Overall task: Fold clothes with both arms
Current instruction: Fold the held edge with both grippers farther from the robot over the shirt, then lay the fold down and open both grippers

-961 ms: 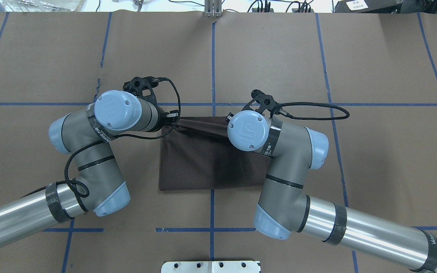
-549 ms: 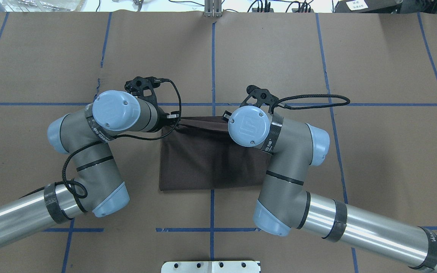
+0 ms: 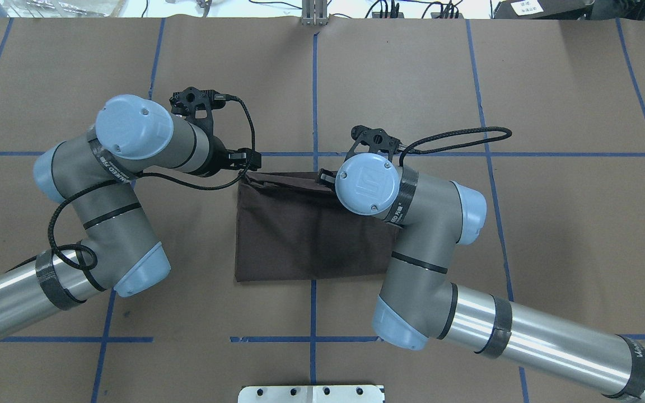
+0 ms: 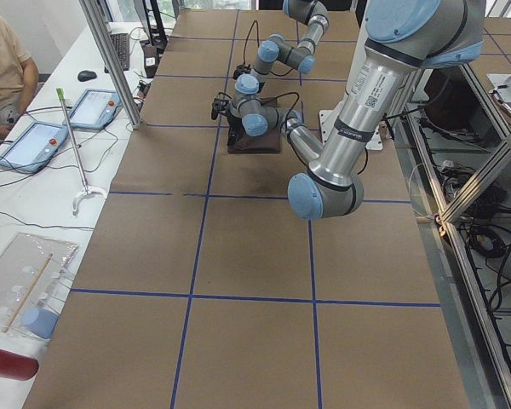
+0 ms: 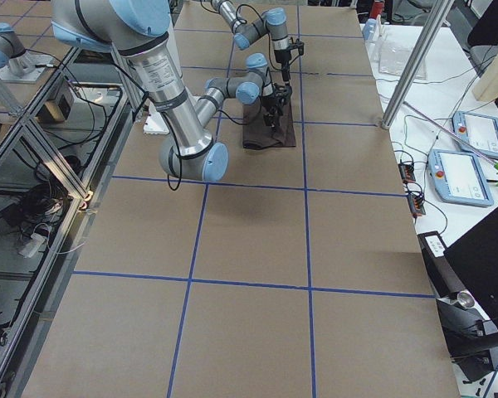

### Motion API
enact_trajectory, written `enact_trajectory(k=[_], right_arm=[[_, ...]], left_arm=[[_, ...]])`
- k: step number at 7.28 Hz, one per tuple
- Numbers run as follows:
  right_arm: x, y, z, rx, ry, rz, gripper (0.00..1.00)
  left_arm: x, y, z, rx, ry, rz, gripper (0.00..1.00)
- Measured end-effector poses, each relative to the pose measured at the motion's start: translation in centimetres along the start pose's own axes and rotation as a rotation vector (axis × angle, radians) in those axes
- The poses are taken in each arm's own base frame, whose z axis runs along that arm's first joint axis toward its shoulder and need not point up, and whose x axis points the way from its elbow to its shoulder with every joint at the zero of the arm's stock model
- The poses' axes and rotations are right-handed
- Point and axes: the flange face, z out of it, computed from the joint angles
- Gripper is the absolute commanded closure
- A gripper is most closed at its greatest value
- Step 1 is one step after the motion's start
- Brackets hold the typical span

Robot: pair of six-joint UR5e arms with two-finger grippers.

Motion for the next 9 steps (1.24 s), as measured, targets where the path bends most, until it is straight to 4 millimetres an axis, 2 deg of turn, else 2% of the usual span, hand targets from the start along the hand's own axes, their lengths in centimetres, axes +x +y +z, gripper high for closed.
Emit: enact_trajectory(k=[2,3,4,7,8,9], right_arm=[[-0.3,3.1,0.7,-0.002,0.008,-0.195,0.0],[-0.2,3.8,1.1,0.0,0.016,-0.243,0.0],[-0.1,3.8,1.6,0.012,0.028,-0.277,0.0],[0.6,0.8,3.9,0.054,0.088,-0.295,0.0],[0.6,-1.4,4.8,0.072,0.113,-0.279,0.0],[0.7,-4.5,6.2,0.094,0.14,-0.254,0.0]], left_arm=[[-0.1,-0.1,-0.1,0.0,0.002,0.005,0.0],[-0.1,-0.1,-0.1,0.001,0.002,0.004,0.0],[-0.1,-0.1,-0.1,0.001,0.003,0.004,0.0],[0.0,0.0,-0.6,0.004,0.012,0.002,0.0],[0.1,0.0,-0.9,0.006,0.015,0.002,0.0],[0.2,0.0,-1.0,0.008,0.018,0.002,0.0]])
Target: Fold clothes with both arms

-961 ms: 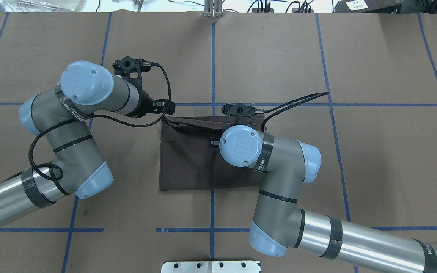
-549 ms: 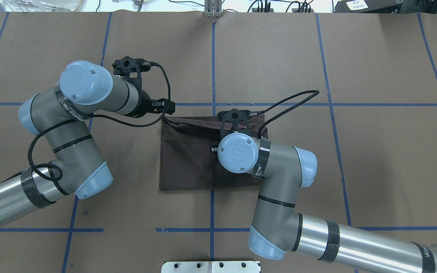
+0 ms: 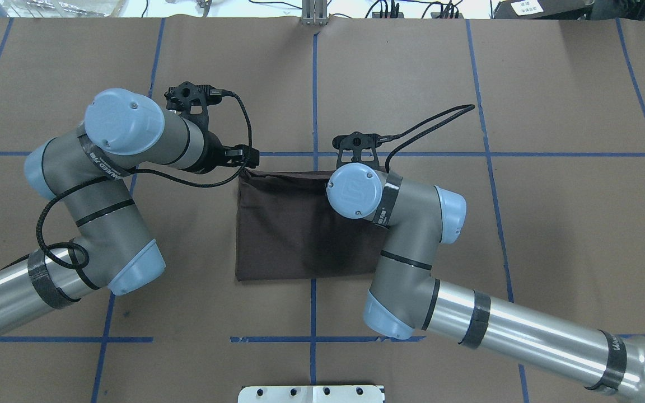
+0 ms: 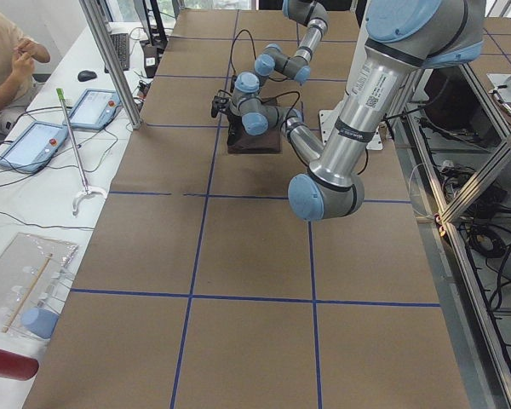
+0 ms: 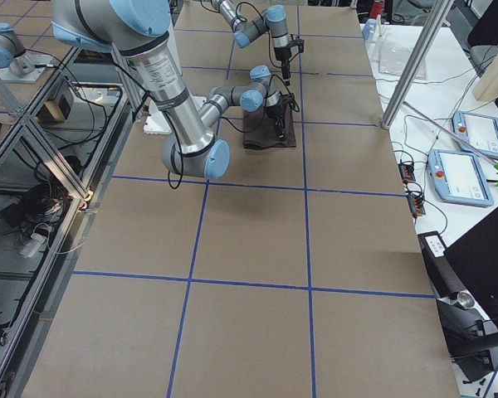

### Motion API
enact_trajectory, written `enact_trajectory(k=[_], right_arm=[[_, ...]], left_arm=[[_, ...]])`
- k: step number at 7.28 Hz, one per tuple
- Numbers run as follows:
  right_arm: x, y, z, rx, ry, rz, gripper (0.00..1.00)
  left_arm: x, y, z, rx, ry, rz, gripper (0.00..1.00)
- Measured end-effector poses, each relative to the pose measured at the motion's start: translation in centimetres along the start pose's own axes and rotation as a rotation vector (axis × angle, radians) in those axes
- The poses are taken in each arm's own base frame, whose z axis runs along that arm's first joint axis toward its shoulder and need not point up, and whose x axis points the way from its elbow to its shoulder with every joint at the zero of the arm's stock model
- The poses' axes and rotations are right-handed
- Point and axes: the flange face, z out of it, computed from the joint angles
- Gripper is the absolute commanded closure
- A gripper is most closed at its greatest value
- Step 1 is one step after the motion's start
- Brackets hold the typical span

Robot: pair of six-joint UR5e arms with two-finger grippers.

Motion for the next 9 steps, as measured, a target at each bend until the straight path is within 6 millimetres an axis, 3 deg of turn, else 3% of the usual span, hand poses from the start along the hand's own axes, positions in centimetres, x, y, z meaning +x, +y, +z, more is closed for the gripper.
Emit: enact_trajectory(k=[2,3,5,7,9], right_arm=[[2.5,-6.7,3.0,0.033,0.043,0.053,0.0],[4.2,-10.4,3.3,0.029,0.049,0.075,0.0],[6.0,-15.4,1.9,-0.005,0.015,0.102,0.0],[6.9,-19.6,-1.1,-0.074,-0.073,0.107,0.0],[8.9,-21.3,-2.8,-0.111,-0.127,0.078,0.0]], left_arm=[[0.0,0.0,-0.1,0.0,0.001,-0.003,0.0],[0.0,0.0,-0.1,-0.001,0.001,-0.006,0.0],[0.0,0.2,0.1,-0.004,-0.002,-0.01,0.0],[0.5,0.1,1.5,-0.016,-0.02,-0.035,0.0],[1.9,-1.3,4.6,-0.023,-0.059,-0.075,0.0]])
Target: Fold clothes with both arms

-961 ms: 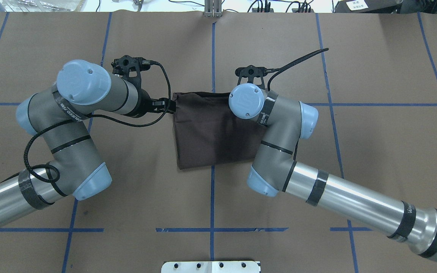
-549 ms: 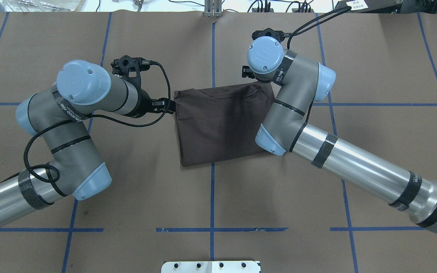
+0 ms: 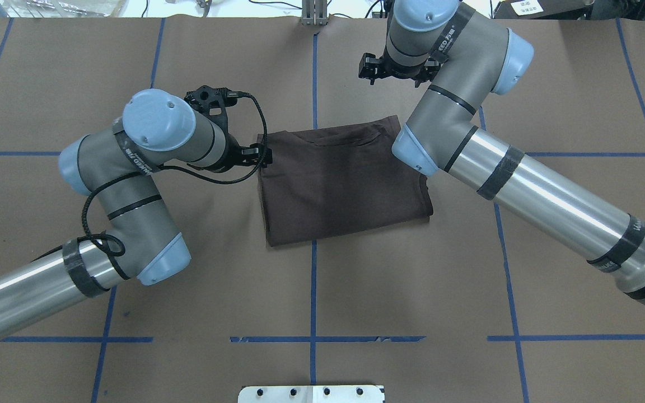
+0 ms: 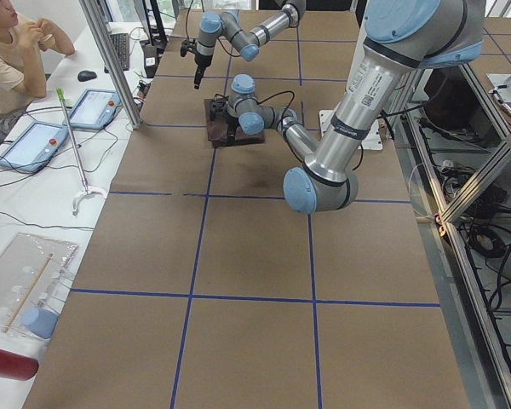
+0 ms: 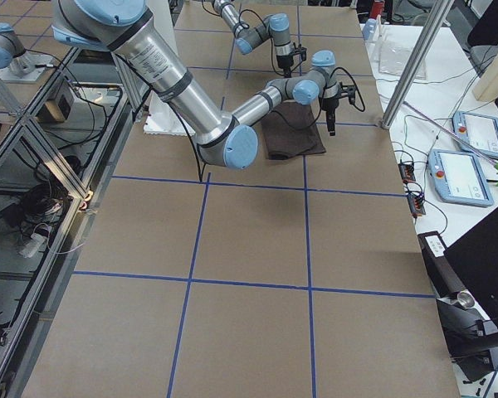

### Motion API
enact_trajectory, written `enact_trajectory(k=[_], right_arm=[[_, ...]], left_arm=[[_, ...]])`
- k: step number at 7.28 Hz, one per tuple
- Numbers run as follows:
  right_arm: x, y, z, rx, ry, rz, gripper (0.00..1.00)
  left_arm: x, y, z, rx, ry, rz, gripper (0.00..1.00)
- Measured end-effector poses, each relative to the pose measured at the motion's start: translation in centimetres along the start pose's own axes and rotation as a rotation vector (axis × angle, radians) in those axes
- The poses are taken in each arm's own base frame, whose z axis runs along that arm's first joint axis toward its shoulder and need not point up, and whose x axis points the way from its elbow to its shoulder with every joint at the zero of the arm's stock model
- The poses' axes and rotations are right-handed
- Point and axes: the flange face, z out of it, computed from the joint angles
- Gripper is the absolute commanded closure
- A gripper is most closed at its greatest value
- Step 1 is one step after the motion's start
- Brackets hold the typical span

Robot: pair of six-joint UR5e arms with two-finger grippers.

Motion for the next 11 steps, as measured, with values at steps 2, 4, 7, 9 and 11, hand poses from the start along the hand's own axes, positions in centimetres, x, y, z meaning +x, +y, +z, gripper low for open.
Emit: enact_trajectory(k=[2,4,7,9,11], right_arm=[[1.3,0.2,-0.1,-0.007,-0.006,-0.006,0.0],[1.8,0.3,0.1,-0.01,-0.004,-0.006,0.0],[2.2,0.5,0.3,-0.011,-0.001,-0.006,0.0],[2.6,0.7,0.2,-0.012,-0.004,-0.011,0.0],[5.8,-0.4,-1.1,-0.044,-0.029,-0.051,0.0]], left_arm=[[2.9,-2.4,3.7,0.028,-0.064,-0.027,0.0],[3.4,-4.8,5.9,0.065,-0.127,-0.03,0.0],[-3.5,-9.9,6.8,0.101,-0.222,0.037,0.0],[-7.4,-12.8,5.2,0.134,-0.229,0.116,0.0],[-8.7,-14.0,-0.3,0.157,-0.184,0.177,0.0]])
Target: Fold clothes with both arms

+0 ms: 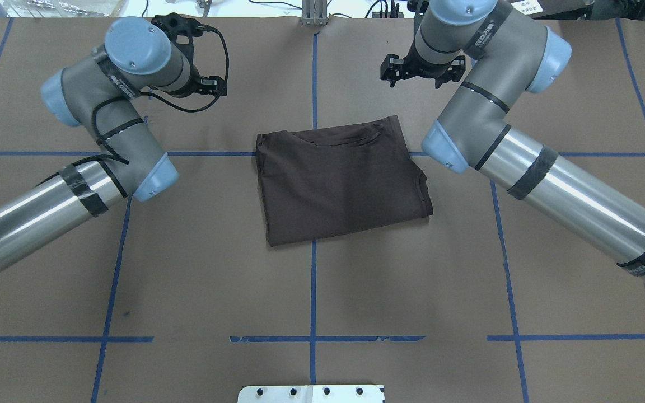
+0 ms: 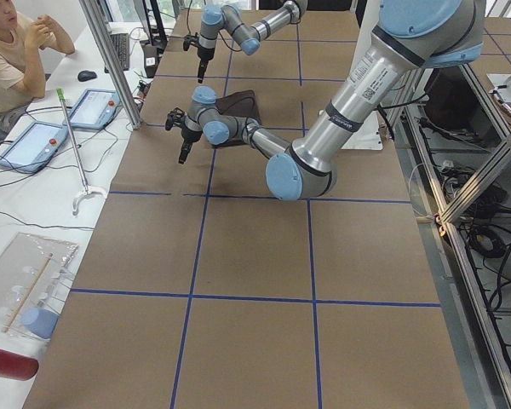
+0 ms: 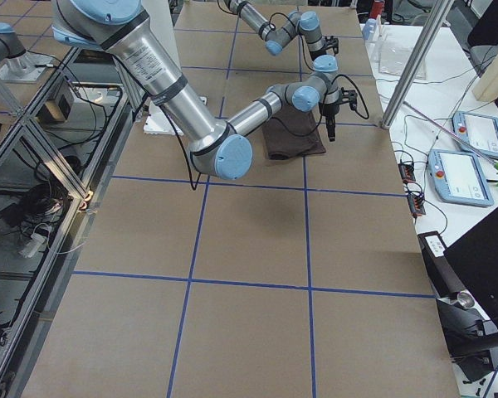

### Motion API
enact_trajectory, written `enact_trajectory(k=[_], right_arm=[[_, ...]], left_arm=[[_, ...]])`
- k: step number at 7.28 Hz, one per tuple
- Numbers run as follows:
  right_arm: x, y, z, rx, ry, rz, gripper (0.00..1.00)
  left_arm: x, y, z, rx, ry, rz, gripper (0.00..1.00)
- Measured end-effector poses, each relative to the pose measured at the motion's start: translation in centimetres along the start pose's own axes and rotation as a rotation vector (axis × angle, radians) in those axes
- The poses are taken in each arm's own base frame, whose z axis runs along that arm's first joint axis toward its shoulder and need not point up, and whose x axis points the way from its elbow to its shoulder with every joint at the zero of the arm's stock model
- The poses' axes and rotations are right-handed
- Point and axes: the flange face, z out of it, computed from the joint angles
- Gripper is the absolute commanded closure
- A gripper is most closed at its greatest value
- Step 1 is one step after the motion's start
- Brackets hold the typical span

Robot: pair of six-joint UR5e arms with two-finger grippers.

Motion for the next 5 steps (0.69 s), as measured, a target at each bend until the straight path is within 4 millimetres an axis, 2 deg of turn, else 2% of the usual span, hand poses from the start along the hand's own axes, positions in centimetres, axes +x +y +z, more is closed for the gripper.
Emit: enact_trajectory(k=[1,2,3,4,5], right_arm=[[4.9,-0.2,-1.6,-0.023,-0.018,-0.038,0.0],[11.2,-0.2,-3.9,-0.042,-0.019,-0.087,0.0],[17.8,0.1,-6.7,-0.065,0.003,-0.15,0.0],[24.2,0.6,-9.3,-0.091,0.026,-0.211,0.0],[30.6,1.0,-11.3,-0.116,0.038,-0.255,0.0]], left_arm=[[-2.7,0.1,-4.3,-0.013,0.022,0.051,0.0],[-6.3,0.5,-9.2,-0.021,0.019,0.118,0.0],[-11.1,0.7,-13.9,-0.033,-0.008,0.194,0.0],[-17.1,0.6,-17.3,-0.054,-0.033,0.269,0.0],[-24.2,0.6,-19.8,-0.078,-0.052,0.34,0.0]])
